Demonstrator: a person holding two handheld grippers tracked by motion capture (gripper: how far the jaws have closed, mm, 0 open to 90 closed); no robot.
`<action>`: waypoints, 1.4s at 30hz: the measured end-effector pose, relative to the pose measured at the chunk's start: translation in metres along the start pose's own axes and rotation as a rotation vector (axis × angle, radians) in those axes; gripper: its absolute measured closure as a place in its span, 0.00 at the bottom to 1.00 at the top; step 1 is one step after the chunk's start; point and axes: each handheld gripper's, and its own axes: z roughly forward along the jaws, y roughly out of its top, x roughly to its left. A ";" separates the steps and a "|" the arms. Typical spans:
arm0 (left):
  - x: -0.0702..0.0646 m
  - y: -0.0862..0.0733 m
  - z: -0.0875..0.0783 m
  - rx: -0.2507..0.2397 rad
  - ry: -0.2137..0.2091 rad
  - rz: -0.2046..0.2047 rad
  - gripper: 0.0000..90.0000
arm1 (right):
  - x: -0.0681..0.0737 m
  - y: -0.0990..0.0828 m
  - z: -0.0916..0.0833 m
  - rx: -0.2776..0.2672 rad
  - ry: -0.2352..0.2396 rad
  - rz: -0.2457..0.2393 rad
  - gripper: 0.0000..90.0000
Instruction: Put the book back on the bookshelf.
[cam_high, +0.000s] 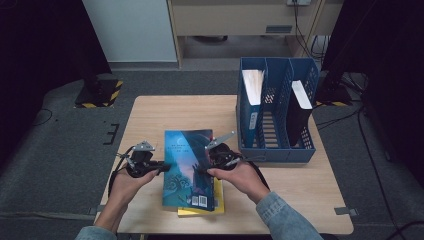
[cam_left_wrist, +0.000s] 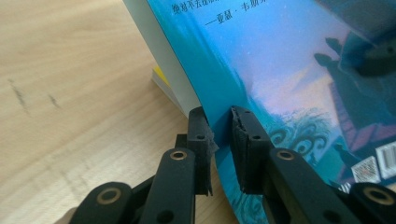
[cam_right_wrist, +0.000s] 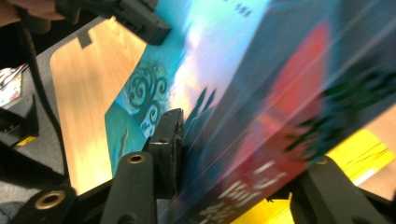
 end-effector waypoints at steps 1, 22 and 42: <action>0.000 0.002 -0.002 0.000 0.004 0.006 0.87 | -0.001 0.003 -0.001 -0.001 -0.002 0.002 0.66; -0.002 0.021 -0.020 -0.004 0.056 0.069 0.88 | 0.000 0.045 -0.021 -0.032 -0.080 -0.048 0.74; 0.001 0.035 -0.022 -0.001 0.075 0.090 0.88 | -0.007 0.060 -0.028 -0.042 -0.098 -0.052 0.78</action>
